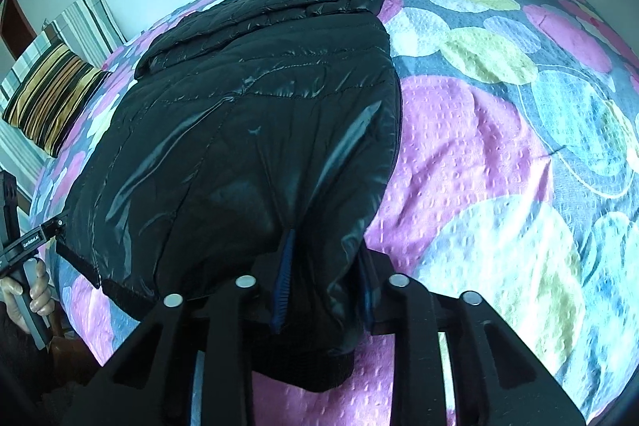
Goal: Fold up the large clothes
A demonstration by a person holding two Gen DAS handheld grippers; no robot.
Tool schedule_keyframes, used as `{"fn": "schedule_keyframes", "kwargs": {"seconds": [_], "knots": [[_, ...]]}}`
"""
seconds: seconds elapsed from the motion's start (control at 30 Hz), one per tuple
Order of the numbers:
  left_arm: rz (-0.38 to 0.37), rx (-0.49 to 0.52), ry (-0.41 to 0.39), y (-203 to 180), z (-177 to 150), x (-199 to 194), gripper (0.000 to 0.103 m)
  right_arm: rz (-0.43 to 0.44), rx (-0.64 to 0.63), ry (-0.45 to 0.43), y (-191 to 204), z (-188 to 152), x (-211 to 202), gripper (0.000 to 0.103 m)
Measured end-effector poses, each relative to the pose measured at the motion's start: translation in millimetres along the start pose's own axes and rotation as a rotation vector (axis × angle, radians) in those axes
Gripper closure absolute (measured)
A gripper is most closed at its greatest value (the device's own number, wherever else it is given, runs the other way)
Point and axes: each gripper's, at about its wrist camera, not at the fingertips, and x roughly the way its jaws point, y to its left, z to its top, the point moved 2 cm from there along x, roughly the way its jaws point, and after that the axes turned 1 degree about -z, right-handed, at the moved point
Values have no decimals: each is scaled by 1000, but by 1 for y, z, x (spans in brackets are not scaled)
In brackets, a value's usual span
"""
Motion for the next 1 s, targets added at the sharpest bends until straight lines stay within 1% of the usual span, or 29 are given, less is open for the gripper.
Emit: {"fn": "schedule_keyframes", "kwargs": {"seconds": [0.03,0.07,0.1,0.17,0.2,0.23,0.27,0.33,0.43,0.53,0.63,0.73,0.83,0.93,1.0], "knots": [[-1,3,-2,-1,-1,-1,48,-2,-9,-5,2,-1,-1,82],[-6,8,-4,-3,-2,-2,55,-3,-14,-8,3,-1,-2,85],[-8,14,-7,-5,-3,-3,59,-4,-17,-11,4,-1,-2,87],[-6,30,-10,-9,-5,-5,70,-2,-14,-20,3,-1,-4,91],[2,39,-15,-10,-5,-6,75,0,-10,-25,3,-1,-6,92],[6,44,-19,-11,-5,-7,78,2,-6,-32,3,-2,-8,92],[8,45,-27,-12,-4,-10,84,3,-4,-36,2,-2,-9,93],[2,35,-44,-13,-3,-17,89,5,0,-48,2,-2,-13,94],[-8,30,-89,-17,0,-37,91,19,16,-78,0,-2,-27,94],[-29,38,-137,-24,5,-61,92,69,47,-124,-3,-1,-53,95],[-86,24,-192,-33,14,-94,92,106,59,-171,-1,2,-78,95],[-130,0,-247,-37,33,-120,92,176,92,-220,-2,16,-104,95],[-161,-33,-260,-34,58,-124,92,228,119,-241,-5,40,-113,95],[-137,-31,-276,-30,93,-116,92,274,134,-265,-4,72,-112,95],[-133,-36,-290,-31,114,-107,92,281,132,-286,-2,92,-112,95]]}}
